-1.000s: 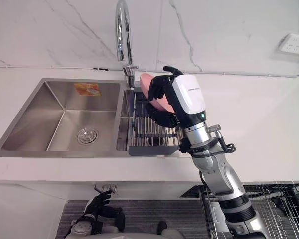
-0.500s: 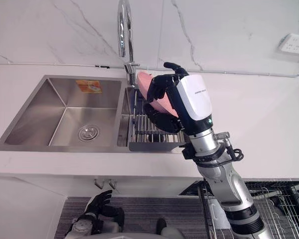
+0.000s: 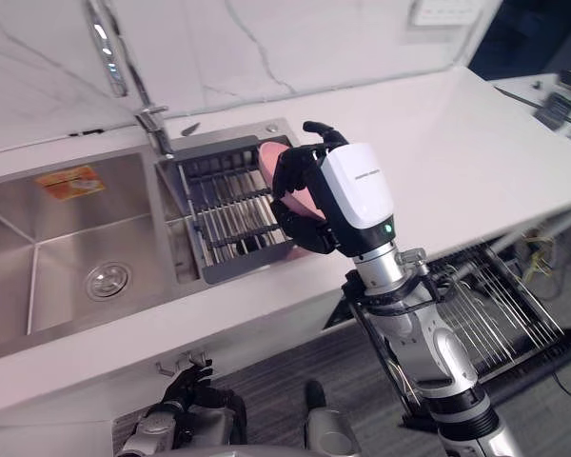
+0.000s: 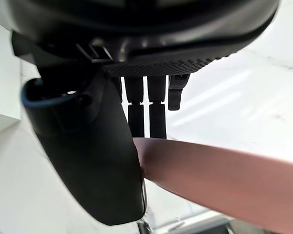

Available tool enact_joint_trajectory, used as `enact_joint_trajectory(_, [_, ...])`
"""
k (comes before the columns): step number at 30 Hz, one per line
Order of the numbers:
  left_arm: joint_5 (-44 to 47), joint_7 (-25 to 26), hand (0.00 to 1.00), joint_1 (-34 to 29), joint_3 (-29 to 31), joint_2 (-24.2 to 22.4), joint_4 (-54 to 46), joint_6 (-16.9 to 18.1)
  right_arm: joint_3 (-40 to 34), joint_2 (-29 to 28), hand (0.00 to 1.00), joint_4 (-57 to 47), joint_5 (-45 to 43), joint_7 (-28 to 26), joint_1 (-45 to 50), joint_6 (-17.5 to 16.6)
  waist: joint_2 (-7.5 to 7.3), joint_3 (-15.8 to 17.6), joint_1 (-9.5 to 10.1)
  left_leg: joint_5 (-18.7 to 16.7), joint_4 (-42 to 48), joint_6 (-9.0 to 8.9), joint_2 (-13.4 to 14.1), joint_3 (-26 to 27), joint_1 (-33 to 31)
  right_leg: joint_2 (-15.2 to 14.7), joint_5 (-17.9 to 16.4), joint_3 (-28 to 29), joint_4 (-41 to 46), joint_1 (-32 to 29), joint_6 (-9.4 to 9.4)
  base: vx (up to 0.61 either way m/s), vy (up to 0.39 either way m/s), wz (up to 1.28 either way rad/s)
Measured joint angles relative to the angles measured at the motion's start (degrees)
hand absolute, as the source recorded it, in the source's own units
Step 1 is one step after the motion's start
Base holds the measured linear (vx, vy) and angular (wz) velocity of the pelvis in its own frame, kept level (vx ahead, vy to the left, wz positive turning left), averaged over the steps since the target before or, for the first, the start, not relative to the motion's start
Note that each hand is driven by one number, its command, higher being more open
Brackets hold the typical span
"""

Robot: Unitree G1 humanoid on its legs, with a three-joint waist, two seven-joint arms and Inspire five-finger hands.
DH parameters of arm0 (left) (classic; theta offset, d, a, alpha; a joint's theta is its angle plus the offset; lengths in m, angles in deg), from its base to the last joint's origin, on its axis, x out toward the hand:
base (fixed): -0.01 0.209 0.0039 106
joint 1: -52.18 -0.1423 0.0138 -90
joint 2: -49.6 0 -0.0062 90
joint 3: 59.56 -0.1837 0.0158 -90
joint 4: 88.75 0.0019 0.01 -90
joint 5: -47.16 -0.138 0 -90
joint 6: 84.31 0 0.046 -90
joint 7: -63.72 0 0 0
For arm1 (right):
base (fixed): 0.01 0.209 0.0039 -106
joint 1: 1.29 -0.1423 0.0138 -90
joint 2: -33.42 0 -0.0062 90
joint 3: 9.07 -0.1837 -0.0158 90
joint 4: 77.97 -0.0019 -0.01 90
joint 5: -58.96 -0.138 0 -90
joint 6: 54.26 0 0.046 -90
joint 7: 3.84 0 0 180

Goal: Walk over to the sink, pick up the cup, carry it to the dishwasher, place the cup inside the dishwasher, then close the dishwasher door

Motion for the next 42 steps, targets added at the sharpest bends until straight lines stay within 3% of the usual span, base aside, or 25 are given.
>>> enact_joint_trajectory(2, [1.0,1.5,0.9,0.0,0.1,0.1,0.3,-0.2,0.1,0.0,0.3,0.1,0.3,-0.1,0.0,-0.6,-0.67,-0.4,0.09,0.0,-0.1,-0.74,-0.2,1.4,0.4,-1.9,-3.2,-2.7,3.4,1.3,1.37,-0.07,-0.065,-0.47])
enact_joint_trajectory(3, [1.0,2.2,0.9,-0.1,0.6,1.0,0.3,0.0,0.1,0.0,0.3,0.2,1.3,-0.1,0.0,-0.9,-1.79,-1.1,0.25,0.0,-0.3,-1.79,-1.2,2.2,0.1,-2.4,-4.8,-3.0,-2.7,2.8,4.97,-0.03,-0.099,-0.51])
enact_joint_trajectory(4, [0.8,2.9,0.9,-0.6,0.8,1.1,0.6,0.2,-0.1,-0.1,0.3,1.0,1.7,-0.2,0.5,-1.0,-0.67,-1.8,0.21,0.3,-1.1,-2.38,-0.8,1.1,-0.2,-0.8,-3.0,-2.3,-6.9,3.6,4.96,-0.01,-0.079,-0.55])
enact_joint_trajectory(5, [0.8,3.0,0.9,-0.9,1.2,1.2,0.5,0.2,-0.2,-0.1,0.3,1.1,1.7,-0.2,1.0,-0.9,-0.45,-2.0,0.29,0.5,-2.0,-2.47,-0.7,0.6,0.1,0.0,-1.7,-1.8,-9.1,4.1,4.71,0.02,-0.053,-0.68])
enact_joint_trajectory(9, [-0.4,3.0,0.9,-4.8,1.7,3.6,1.0,1.2,-3.5,-0.7,0.3,1.2,1.7,-0.2,5.9,-0.1,-0.68,-2.5,0.24,2.8,-6.5,-3.26,-0.1,1.1,4.7,2.6,5.0,1.4,-18.2,9.1,4.72,0.07,-0.048,-0.57])
enact_joint_trajectory(15, [-1.4,2.7,0.9,-7.4,1.6,3.5,1.7,2.0,-10.9,-2.5,0.3,1.3,1.8,-0.1,12.0,1.3,-0.78,-3.6,-0.15,2.8,-8.7,-3.26,-0.7,1.2,8.5,2.7,6.1,1.7,-22.0,13.9,5.37,0.06,0.001,-0.03])
enact_joint_trajectory(21, [-2.1,2.1,0.9,-7.4,1.6,3.7,3.5,2.1,-11.5,-3.5,0.3,1.2,2.2,0.1,17.3,1.3,-1.14,-4.4,-0.32,3.2,-10.3,-3.5,-1.3,1.2,10.5,2.3,6.5,2.0,-23.3,15.4,5.42,-0.04,0.01,-0.02])
enact_joint_trajectory(26, [-2.5,2.1,0.9,-7.7,1.6,3.5,3.8,2.2,-13.9,-3.5,0.3,1.6,2.3,0.1,20.1,1.5,-0.25,-4.1,-1.6,3.5,-11.5,-4.02,-1.8,1.3,10.7,1.8,6.6,2.7,-24.0,15.0,5.77,-0.05,0.017,-0.07])
enact_joint_trajectory(34, [-2.5,1.8,0.9,-7.3,0.1,1.7,4.3,2.4,-22.0,-3.3,0.3,6.9,2.3,1.5,20.7,3.7,5.19,-3.4,-3.2,4.3,-12.9,-3.43,-2.6,1.0,8.5,1.5,6.9,2.8,-24.2,12.0,5.98,-0.01,0.004,-0.02])
enact_joint_trajectory(35, [-2.5,1.5,0.9,-6.9,-0.2,1.1,4.0,2.4,-23.5,-3.0,0.3,8.9,2.3,1.8,20.5,4.4,6.48,-2.7,-3.29,4.7,-13.3,-2.95,-2.8,0.9,7.8,1.4,7.4,2.8,-24.2,11.3,5.67,0.0,0.0,0.0])
enact_joint_trajectory(42, [-2.4,1.5,0.9,-5.1,-2.8,-0.4,1.6,4.3,-25.6,1.1,0.3,21.2,2.1,3.1,12.9,8.0,11.31,2.4,-3.9,5.7,-13.3,-2.17,-3.1,0.6,3.3,1.4,7.8,2.6,-23.1,6.6,5.96,0.0,-0.003,0.01])
